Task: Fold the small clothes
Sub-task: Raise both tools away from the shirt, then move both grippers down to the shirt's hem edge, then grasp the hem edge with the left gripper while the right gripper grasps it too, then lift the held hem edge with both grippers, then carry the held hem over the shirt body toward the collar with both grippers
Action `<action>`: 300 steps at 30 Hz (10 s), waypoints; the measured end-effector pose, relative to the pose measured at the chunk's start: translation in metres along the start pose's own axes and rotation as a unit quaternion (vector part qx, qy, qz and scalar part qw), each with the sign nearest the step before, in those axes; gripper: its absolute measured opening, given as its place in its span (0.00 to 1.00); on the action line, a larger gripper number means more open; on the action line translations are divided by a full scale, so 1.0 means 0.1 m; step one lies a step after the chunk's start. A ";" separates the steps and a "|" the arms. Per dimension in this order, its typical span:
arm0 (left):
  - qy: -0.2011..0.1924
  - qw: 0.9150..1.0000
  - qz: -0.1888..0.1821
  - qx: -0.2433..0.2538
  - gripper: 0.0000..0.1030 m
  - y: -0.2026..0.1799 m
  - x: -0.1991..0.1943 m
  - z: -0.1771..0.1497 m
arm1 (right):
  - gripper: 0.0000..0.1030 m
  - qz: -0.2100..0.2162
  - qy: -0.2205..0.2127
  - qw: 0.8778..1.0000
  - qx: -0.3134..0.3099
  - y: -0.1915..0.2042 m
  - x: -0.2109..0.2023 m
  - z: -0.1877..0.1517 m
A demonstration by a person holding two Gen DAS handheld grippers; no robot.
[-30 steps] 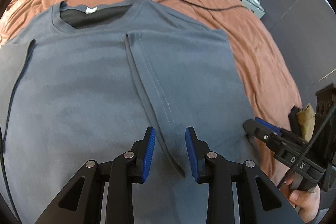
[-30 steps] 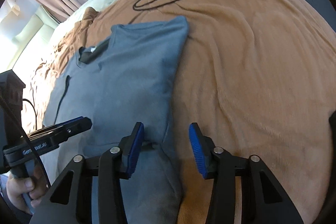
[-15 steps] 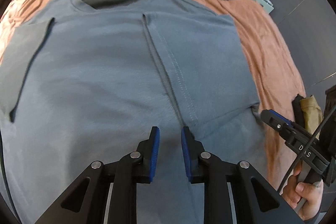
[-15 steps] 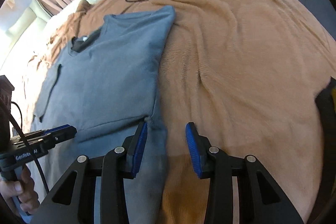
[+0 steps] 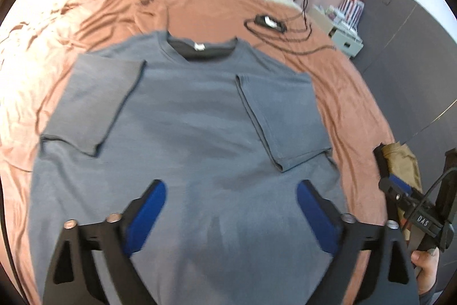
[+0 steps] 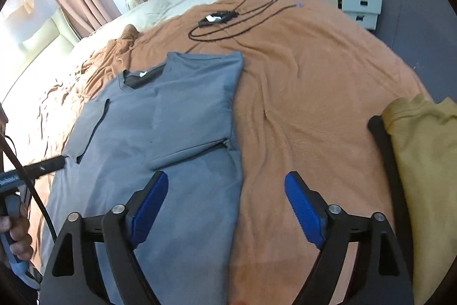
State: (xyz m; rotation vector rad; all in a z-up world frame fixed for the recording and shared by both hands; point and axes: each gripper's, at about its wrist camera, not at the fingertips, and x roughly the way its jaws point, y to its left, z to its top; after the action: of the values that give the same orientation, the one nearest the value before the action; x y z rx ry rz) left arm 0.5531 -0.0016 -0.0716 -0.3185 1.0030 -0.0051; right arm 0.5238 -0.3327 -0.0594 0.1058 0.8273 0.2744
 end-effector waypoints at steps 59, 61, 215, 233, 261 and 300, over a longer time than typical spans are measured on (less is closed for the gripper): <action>-0.215 0.972 0.042 -0.082 1.00 1.32 -2.51 -2.37 | 1.00 0.015 -0.146 0.989 -0.006 0.51 -1.94 -2.10; -0.221 0.970 0.048 -0.090 1.00 1.40 -2.49 -2.42 | 1.00 0.011 -0.146 0.989 -0.005 0.47 -1.90 -2.15; -0.187 0.880 -0.203 -0.387 0.04 3.03 -2.04 -3.23 | 0.00 0.282 -0.122 0.901 0.305 -0.61 -1.36 -3.06; -0.253 0.852 -0.250 -0.385 0.04 2.77 -2.97 -3.25 | 0.00 0.318 -0.173 0.883 0.299 -0.70 -1.64 -3.18; -0.315 0.832 -0.278 -0.362 0.04 2.33 -4.10 -3.71 | 0.00 0.349 -0.220 0.864 0.287 -0.88 -1.81 -3.45; -0.227 0.872 -0.201 -0.384 0.04 2.85 -2.67 -2.03 | 0.00 0.286 -0.144 0.902 0.290 -0.79 -0.56 -1.57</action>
State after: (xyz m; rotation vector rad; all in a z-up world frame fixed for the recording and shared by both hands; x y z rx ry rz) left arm 0.2002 0.2570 -0.0266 -1.2018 0.4108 0.0898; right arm 0.3875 -0.4266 -0.1411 0.9412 0.5413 0.5443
